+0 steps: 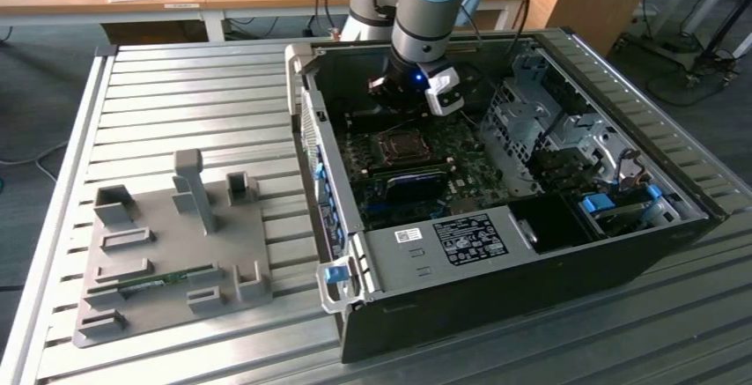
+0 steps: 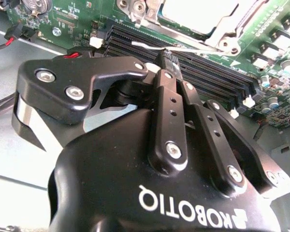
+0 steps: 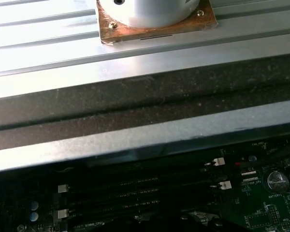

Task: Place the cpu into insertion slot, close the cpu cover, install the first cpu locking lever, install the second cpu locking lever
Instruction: 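Install the first cpu locking lever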

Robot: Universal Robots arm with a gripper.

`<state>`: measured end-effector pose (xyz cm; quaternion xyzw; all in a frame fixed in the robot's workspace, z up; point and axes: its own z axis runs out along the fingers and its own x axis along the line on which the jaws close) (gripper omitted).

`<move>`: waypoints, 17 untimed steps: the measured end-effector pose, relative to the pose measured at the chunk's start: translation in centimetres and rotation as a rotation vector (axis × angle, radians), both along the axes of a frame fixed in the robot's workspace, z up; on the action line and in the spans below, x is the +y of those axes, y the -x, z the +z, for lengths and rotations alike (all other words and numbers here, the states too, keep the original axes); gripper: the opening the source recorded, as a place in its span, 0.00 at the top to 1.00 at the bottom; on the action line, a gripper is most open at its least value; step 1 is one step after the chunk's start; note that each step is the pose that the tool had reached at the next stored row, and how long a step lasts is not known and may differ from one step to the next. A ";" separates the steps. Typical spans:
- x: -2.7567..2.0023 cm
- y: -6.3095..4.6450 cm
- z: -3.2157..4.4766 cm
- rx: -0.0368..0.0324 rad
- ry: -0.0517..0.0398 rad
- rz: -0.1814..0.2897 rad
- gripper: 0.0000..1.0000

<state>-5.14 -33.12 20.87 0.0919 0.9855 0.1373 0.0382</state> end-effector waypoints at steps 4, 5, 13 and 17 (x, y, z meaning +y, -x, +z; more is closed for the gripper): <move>0.01 0.0 -0.11 -0.0001 0.0000 0.000 0.89; 0.00 0.0 -0.15 0.0001 0.0002 0.000 0.89; 0.00 0.0 -0.52 0.0000 0.0001 0.000 0.89; 0.00 0.0 -0.78 -0.0001 0.0000 0.000 0.89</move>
